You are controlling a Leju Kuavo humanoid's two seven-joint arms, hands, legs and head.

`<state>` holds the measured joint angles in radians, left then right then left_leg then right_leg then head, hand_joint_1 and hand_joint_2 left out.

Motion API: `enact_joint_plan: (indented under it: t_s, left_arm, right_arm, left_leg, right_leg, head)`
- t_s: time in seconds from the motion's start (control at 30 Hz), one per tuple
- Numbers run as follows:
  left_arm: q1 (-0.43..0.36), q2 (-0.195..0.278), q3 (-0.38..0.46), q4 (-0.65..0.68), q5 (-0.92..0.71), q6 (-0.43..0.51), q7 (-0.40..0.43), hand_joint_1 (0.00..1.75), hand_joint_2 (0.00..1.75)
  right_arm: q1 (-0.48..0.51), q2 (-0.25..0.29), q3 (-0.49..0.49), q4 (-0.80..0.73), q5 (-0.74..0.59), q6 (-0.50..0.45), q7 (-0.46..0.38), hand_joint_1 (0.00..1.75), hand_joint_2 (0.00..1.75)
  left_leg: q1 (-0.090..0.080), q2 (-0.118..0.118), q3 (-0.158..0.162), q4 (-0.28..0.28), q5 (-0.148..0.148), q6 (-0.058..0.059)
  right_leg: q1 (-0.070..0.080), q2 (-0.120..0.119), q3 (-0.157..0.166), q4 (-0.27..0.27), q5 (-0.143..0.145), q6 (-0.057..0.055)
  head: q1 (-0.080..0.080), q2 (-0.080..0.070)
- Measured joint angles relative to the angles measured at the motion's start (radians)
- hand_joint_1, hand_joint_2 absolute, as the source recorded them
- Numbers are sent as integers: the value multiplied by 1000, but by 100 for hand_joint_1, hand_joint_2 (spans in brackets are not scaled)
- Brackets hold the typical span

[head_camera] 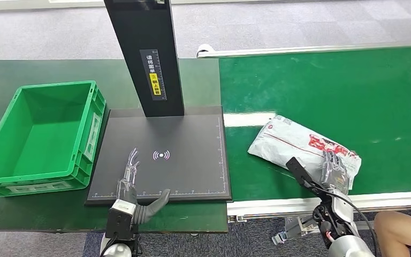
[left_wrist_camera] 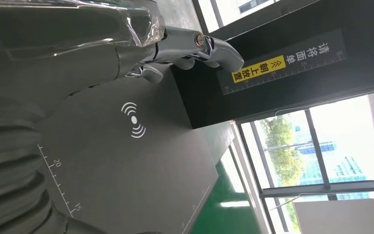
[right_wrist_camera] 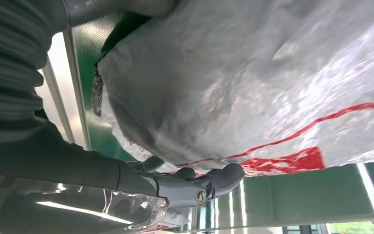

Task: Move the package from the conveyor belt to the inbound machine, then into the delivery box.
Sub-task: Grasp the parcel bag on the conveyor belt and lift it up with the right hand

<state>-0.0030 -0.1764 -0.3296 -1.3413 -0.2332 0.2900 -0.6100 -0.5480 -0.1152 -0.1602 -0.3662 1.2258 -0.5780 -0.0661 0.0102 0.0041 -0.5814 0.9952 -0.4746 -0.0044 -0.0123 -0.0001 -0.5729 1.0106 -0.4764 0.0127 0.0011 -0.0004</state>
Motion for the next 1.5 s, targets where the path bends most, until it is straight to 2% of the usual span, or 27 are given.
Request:
enact_joint_plan:
  t_s: [0.33, 0.9, 1.03, 1.13, 1.2, 1.37, 1.5]
  left_arm:
    - [-28, -7, 0, 13, -16, -7, 0, 0, 175]
    - [-51, -7, 0, 34, -17, -5, 1, 0, 175]
    - [-52, -7, 1, 34, -17, 9, 5, 0, 175]
    - [-52, -6, 10, 33, -24, 27, 5, 0, 175]
    - [-52, -4, 21, 30, -29, 44, 2, 0, 175]
    - [-54, 6, 70, 7, -65, 80, -20, 0, 175]
    - [-72, 12, 116, -2, -94, 101, -35, 0, 175]
  right_arm:
    - [-1, 75, 0, 0, -40, 2, -79, 175, 175]
    - [4, 116, -20, -16, -132, -3, -163, 175, 175]
    - [25, 122, -39, -53, -223, -11, -235, 175, 175]
    - [85, 133, -51, -177, -367, 16, -318, 175, 175]
    - [150, 142, -47, -322, -446, 51, -334, 175, 175]
    - [341, 149, 25, -788, -495, 128, -294, 175, 175]
    - [385, 144, 117, -1019, -476, 216, -262, 175, 175]
  left_leg:
    - [0, 1, 1, 0, 0, 0]
    - [0, 1, 1, 0, 0, 0]
    - [0, 0, 1, 0, 0, 0]
    - [0, -1, 0, 0, 0, 0]
    - [0, -1, 0, 0, 0, 0]
    - [0, 0, -1, -1, 0, 0]
    - [0, 2, 0, -1, 1, -1]
  right_leg:
    - [0, 0, 0, 0, 0, 0]
    - [0, 0, 0, 0, 0, 0]
    - [0, 0, 0, 0, 0, 0]
    - [0, 0, 0, 0, 0, 0]
    - [0, 0, 0, 0, 0, 0]
    - [0, 0, -1, 0, -1, 0]
    - [0, 0, 0, 0, 0, -1]
  head:
    - [0, 0]
    - [0, 0]
    - [0, 0]
    - [0, 0]
    - [0, 0]
    - [0, 0]
    - [0, 0]
